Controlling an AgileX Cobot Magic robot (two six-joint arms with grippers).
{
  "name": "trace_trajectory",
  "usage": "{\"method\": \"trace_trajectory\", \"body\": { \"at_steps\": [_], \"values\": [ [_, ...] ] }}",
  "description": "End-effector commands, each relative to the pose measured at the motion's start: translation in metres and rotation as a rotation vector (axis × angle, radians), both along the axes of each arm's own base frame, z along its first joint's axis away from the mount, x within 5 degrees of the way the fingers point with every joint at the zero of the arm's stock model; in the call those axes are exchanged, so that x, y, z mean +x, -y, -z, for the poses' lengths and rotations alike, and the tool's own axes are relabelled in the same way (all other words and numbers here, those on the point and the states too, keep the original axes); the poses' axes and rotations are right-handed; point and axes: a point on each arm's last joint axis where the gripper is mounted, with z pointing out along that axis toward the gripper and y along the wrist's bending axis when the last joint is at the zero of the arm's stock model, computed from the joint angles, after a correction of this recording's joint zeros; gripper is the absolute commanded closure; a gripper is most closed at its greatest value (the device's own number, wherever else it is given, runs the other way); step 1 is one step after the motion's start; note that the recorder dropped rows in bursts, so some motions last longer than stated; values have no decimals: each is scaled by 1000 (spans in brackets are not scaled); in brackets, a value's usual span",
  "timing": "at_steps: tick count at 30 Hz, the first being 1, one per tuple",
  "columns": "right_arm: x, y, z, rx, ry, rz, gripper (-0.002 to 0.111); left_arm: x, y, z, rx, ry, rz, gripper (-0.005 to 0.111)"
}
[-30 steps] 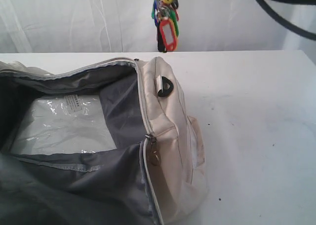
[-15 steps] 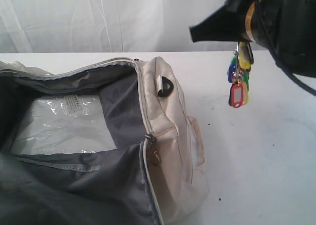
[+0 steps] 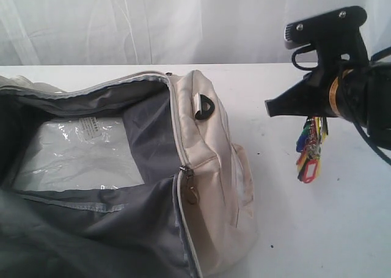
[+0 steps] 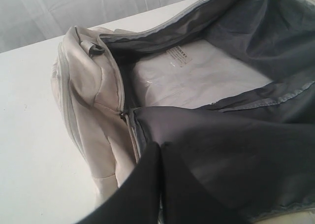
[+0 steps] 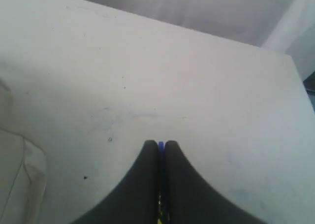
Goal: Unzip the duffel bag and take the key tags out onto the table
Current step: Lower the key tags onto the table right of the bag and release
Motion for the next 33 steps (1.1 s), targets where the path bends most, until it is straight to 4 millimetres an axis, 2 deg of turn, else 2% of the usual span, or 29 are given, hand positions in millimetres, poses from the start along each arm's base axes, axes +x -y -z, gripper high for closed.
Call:
{"method": "trace_trajectory", "body": {
  "at_steps": [1, 10, 19, 28, 30, 33],
  "values": [
    [-2, 1, 17, 0, -50, -35, 108, -1, 1, 2, -11, -8, 9, 107],
    [-1, -17, 39, 59, -140, -163, 108, -1, 1, 4, -7, -30, 12, 107],
    [6, -4, 48, -56, -137, -14, 108, -1, 1, 4, -7, -32, 12, 107],
    [13, -7, 94, -121, -289, 64, 108, -1, 1, 4, -7, -32, 12, 107],
    [13, -6, 101, -132, -313, 92, 102, -1, 1, 4, -7, -32, 12, 107],
    [13, -5, 106, -122, -340, 116, 79, -1, 1, 4, -8, -32, 13, 107]
  ]
}}
